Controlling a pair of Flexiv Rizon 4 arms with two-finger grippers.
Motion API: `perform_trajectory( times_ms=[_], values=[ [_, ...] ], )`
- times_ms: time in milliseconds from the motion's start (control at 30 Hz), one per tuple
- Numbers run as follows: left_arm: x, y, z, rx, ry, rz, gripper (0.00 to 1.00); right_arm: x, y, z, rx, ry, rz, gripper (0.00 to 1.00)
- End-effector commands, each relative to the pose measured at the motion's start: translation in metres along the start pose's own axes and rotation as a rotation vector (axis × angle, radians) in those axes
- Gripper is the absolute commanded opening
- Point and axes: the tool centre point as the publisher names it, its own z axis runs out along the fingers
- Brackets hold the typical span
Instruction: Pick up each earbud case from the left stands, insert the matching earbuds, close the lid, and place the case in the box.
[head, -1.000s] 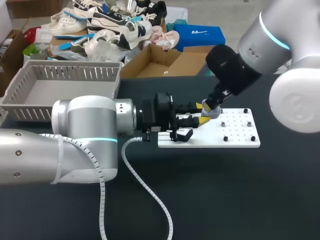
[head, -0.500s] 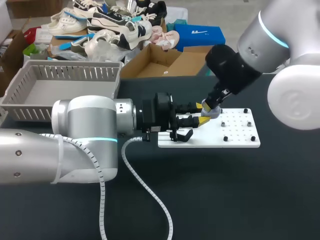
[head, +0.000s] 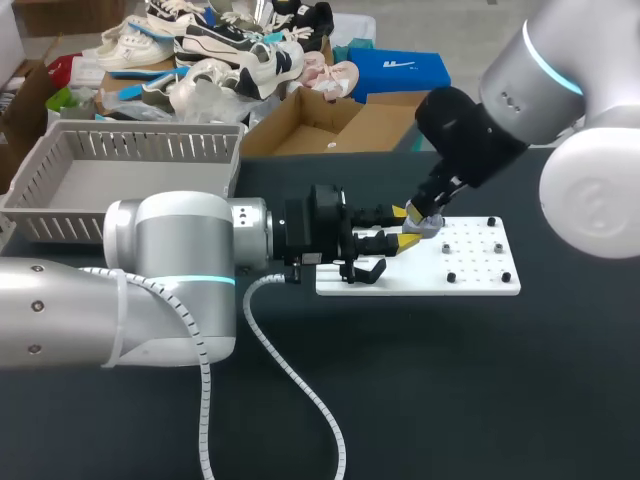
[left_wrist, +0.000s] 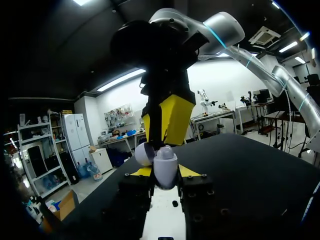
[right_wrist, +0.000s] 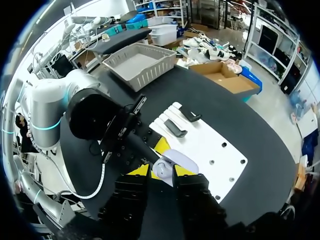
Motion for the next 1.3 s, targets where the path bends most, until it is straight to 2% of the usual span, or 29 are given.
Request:
perform_trajectory(
  times_ms=[33, 533, 833, 1033, 1300],
  values=[
    [0.000, -0.001, 0.000, -0.007, -0.001, 0.002, 0.00, 0.003, 0.001, 0.000, 0.005, -0.004, 0.002, 0.26],
    [0.000, -0.001, 0.000, -0.007, -0.001, 0.002, 0.00, 0.005, 0.010, -0.027, 0.054, -0.064, 0.008, 0.27],
    [0.000, -0.001, 0.000, -0.007, -0.001, 0.002, 0.00, -0.020, -0.008, -0.024, 0.117, -0.069, 0.057, 0.29],
    [0.000, -0.001, 0.000, -0.007, -0.001, 0.002, 0.00, -0.034, -0.029, -0.017, 0.109, -0.098, 0.101, 0.29],
    [0.000, -0.001, 0.000, -0.007, -0.001, 0.002, 0.00, -0.039, -0.055, 0.000, 0.085, -0.094, 0.173, 0.29]
  ],
)
